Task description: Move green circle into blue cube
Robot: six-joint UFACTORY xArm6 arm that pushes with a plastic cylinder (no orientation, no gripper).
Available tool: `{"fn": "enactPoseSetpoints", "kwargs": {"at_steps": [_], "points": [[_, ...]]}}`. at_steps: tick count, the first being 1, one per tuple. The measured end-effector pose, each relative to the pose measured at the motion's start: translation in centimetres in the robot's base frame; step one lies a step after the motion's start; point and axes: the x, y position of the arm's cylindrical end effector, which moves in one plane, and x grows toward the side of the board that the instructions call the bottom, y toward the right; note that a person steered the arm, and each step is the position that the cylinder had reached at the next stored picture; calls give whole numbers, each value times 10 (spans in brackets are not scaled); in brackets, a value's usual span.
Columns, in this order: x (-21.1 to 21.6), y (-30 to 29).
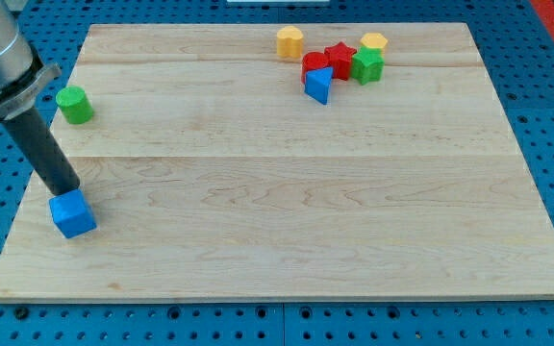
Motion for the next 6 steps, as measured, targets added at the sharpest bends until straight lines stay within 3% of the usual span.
{"fn": "enactPoseSetpoints", "kwargs": {"at_steps": [1,2,3,5,6], "points": [[1,14],[31,18],[17,19],[-88,45],[-135,32]]}}
